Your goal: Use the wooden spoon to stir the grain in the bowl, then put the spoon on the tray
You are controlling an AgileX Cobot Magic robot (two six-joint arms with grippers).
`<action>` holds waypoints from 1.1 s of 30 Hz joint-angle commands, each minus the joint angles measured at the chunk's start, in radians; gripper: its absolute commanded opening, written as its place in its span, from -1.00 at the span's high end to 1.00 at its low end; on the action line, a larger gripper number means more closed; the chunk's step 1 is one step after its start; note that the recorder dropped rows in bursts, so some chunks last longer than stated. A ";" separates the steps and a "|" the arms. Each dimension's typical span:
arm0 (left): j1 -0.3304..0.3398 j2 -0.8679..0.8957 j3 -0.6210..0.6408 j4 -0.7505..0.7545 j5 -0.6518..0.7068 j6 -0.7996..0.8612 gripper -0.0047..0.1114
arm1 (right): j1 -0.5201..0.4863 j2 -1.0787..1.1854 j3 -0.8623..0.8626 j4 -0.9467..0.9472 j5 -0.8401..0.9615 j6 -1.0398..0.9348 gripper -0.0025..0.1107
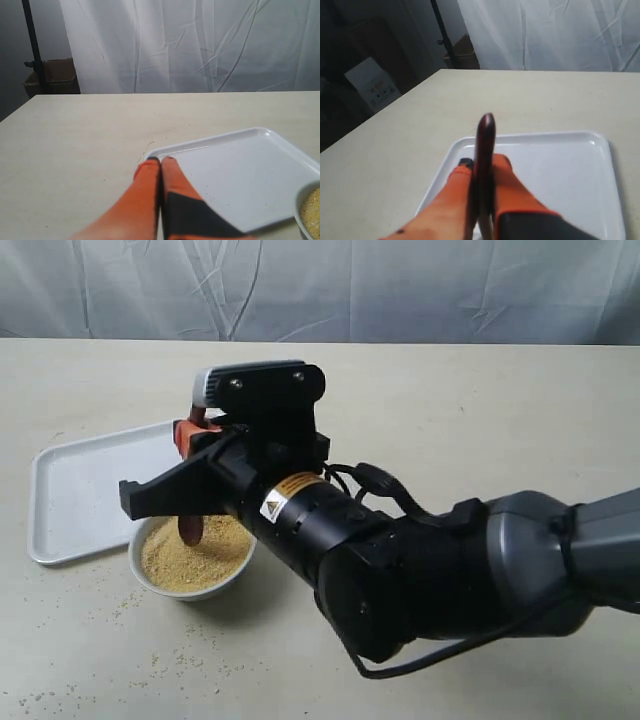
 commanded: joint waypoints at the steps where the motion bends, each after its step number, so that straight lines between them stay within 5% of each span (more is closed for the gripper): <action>1: 0.001 -0.005 0.005 0.001 -0.007 -0.001 0.91 | -0.002 0.040 0.003 -0.030 0.017 0.078 0.97; 24: 0.001 -0.005 0.005 0.001 -0.005 -0.001 0.91 | -0.002 0.005 0.003 0.154 -0.023 -0.102 0.97; 33: 0.001 -0.005 0.005 0.001 -0.005 -0.001 0.91 | -0.002 -0.018 0.003 0.016 -0.069 -0.165 0.97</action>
